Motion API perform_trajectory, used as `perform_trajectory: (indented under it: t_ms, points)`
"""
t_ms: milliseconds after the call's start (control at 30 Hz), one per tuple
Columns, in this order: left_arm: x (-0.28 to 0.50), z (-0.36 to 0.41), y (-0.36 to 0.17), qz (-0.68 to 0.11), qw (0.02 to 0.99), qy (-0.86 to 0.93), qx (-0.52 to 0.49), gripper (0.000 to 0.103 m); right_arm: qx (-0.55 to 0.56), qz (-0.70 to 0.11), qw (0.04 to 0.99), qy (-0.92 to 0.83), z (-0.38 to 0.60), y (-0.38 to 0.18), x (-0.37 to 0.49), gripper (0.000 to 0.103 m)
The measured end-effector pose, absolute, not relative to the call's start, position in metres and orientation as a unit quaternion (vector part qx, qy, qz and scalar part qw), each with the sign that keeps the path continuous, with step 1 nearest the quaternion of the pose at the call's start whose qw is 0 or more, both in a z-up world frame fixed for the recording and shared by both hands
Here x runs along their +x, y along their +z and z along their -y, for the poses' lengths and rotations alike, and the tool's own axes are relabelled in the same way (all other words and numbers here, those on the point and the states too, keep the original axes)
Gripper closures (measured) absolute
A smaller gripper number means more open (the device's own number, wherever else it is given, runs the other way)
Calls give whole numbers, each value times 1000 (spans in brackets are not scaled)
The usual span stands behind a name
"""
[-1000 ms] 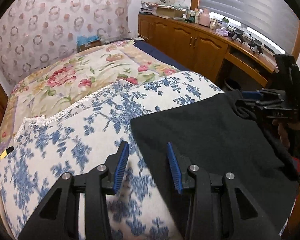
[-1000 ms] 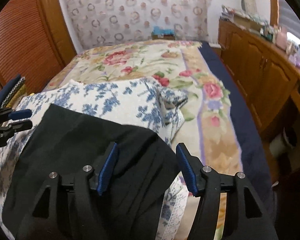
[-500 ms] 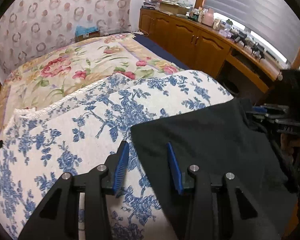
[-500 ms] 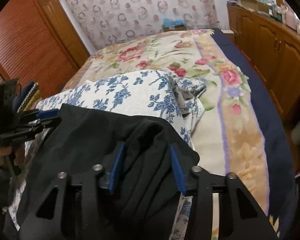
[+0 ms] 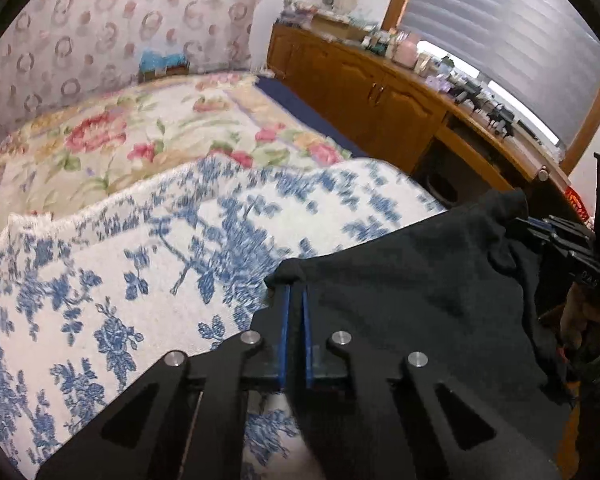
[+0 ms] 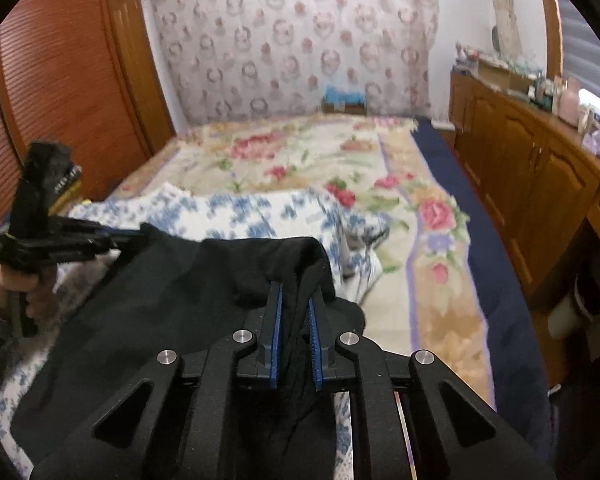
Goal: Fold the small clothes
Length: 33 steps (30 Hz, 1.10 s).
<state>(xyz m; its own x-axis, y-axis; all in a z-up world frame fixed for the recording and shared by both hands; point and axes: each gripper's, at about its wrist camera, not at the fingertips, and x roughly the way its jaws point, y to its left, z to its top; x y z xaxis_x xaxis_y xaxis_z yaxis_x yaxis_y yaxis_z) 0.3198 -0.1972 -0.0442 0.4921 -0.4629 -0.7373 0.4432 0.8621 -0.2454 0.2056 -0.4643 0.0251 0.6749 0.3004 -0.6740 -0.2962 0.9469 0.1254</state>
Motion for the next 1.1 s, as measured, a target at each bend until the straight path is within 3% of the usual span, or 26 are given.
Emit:
perform_trajectory:
  t_ms: [600, 900, 1100]
  points:
    - [134, 121, 173, -162, 943, -291, -32, 101, -48, -170, 958, 227, 410, 212, 75, 95]
    - [49, 51, 228, -74, 965, -250, -29, 101, -65, -114, 958, 254, 372, 269, 9, 96]
    - [33, 12, 235, -64, 973, -222, -18, 101, -62, -100, 947, 300, 346, 290, -9, 96]
